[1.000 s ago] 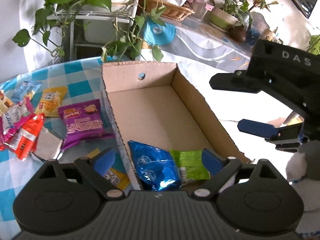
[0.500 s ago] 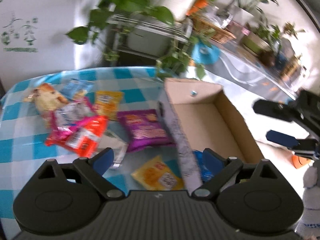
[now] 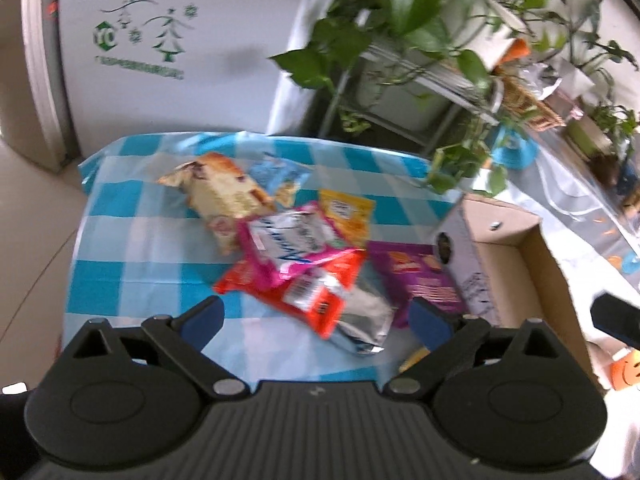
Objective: Organize snacks
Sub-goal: 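Move left tool to pink America bag while right tool approaches yellow waffle bag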
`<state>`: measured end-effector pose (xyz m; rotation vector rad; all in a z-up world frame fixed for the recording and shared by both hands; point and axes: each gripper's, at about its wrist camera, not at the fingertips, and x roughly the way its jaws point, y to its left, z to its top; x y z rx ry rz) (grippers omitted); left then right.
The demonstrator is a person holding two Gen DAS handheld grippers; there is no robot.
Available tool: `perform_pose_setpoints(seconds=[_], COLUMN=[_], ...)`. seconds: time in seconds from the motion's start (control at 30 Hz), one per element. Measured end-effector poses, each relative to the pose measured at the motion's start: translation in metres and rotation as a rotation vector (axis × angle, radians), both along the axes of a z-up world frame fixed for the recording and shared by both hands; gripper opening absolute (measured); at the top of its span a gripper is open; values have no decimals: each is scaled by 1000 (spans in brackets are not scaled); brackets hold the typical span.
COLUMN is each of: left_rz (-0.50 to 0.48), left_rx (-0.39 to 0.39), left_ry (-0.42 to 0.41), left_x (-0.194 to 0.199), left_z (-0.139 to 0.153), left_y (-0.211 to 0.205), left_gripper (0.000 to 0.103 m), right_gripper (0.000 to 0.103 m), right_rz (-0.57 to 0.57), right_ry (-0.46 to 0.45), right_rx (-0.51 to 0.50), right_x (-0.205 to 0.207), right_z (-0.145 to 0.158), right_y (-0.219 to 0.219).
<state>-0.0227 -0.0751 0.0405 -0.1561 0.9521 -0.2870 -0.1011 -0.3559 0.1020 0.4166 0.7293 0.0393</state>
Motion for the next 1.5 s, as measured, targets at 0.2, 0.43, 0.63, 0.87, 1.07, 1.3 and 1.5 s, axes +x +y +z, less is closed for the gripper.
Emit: perform_pose_setpoints(seconds=[0.2, 0.43, 0.63, 0.87, 1.07, 1.3, 1.5], left_rz=[54, 145, 168, 196, 182, 124, 113], left_rx=[-7, -60, -32, 28, 66, 83, 117], left_ry=[43, 60, 66, 70, 90, 93, 111], left_x=[16, 41, 64, 90, 96, 82, 63], left_z=[-11, -22, -35, -52, -69, -71, -66], left_y=[14, 6, -7, -21, -24, -3, 31], left_gripper=[98, 99, 99, 99, 101, 102, 102], right_gripper=[90, 91, 91, 91, 91, 97, 98], right_rz=[143, 268, 287, 206, 175, 180, 242], right_ry=[19, 64, 121, 156, 197, 230, 248], right_rx=[-81, -162, -213, -272, -295, -346, -318], right_x=[2, 2, 0, 7, 18, 28, 23], right_z=[-10, -32, -55, -79, -95, -109, -109], right_y=[34, 76, 97, 103, 105, 115, 121])
